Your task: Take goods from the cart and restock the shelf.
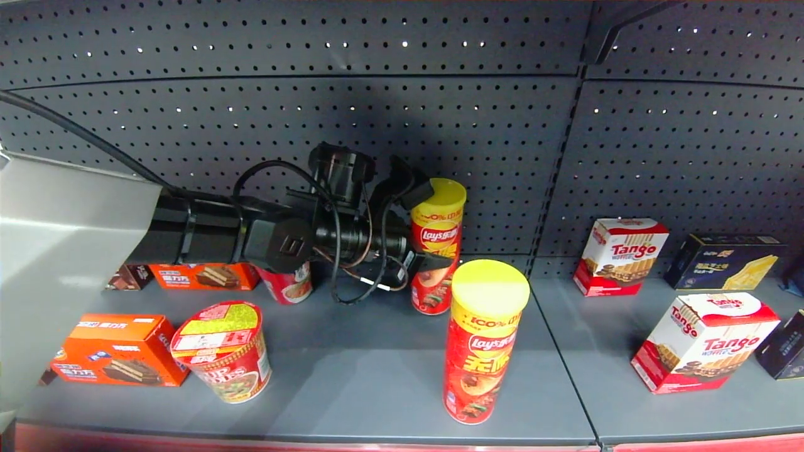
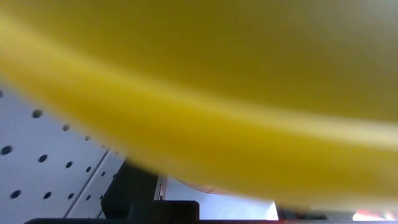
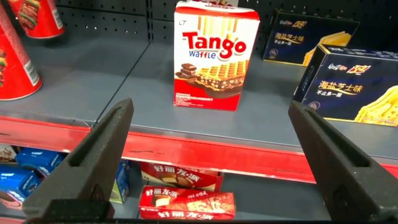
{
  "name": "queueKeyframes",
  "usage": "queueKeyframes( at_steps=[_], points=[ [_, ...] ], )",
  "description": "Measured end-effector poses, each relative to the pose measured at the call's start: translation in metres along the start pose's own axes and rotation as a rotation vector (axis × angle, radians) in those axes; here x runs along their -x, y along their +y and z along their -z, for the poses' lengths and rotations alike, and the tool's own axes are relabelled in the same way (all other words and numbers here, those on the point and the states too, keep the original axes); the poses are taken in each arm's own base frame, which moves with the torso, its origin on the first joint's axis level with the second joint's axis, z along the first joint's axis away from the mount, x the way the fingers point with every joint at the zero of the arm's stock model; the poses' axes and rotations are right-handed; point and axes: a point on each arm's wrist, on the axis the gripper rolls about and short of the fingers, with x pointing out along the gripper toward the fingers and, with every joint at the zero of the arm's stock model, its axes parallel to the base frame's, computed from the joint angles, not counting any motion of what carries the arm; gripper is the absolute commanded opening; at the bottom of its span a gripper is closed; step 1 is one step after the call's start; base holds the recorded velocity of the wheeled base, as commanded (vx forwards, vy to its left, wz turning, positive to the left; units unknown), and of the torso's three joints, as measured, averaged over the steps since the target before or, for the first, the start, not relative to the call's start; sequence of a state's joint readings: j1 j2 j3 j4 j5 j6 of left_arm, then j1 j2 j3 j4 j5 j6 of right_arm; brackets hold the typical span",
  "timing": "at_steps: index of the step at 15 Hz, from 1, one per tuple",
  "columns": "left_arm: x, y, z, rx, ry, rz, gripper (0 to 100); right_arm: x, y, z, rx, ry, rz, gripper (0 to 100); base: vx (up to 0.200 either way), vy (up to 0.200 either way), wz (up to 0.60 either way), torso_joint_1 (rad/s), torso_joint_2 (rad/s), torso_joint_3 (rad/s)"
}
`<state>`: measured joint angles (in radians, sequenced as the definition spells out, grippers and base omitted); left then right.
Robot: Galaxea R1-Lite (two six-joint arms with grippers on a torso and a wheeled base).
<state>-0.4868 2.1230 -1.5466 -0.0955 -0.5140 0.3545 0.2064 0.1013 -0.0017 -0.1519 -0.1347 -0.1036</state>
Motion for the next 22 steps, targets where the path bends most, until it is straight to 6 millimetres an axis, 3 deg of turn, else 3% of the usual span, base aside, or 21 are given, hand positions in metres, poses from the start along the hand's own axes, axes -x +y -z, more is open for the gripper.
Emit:
queueKeyframes(
  at_steps=[9, 19, 20, 22],
  points=[
    [-0.012, 0.003, 0.015, -0.029, 0.030, 0.006, 0, 0.000, 0.000, 0.001, 0.001, 0.008, 0.007, 100, 0.000, 0.000, 0.00, 0.000, 0.00, 0.000],
    [-0.022, 0.007, 0.017, -0.032, 0.026, 0.001, 0, 0.000, 0.000, 0.001, 0.001, 0.008, 0.008, 100, 0.000, 0.000, 0.00, 0.000, 0.00, 0.000],
    [-0.023, 0.007, 0.018, -0.033, 0.027, 0.002, 100, 0.000, 0.000, 0.001, 0.001, 0.008, 0.008, 100, 0.000, 0.000, 0.00, 0.000, 0.00, 0.000],
    [-0.024, 0.007, 0.019, -0.032, 0.034, -0.004, 100, 0.000, 0.000, 0.001, 0.001, 0.009, 0.008, 100, 0.000, 0.000, 0.00, 0.000, 0.00, 0.000]
  ],
)
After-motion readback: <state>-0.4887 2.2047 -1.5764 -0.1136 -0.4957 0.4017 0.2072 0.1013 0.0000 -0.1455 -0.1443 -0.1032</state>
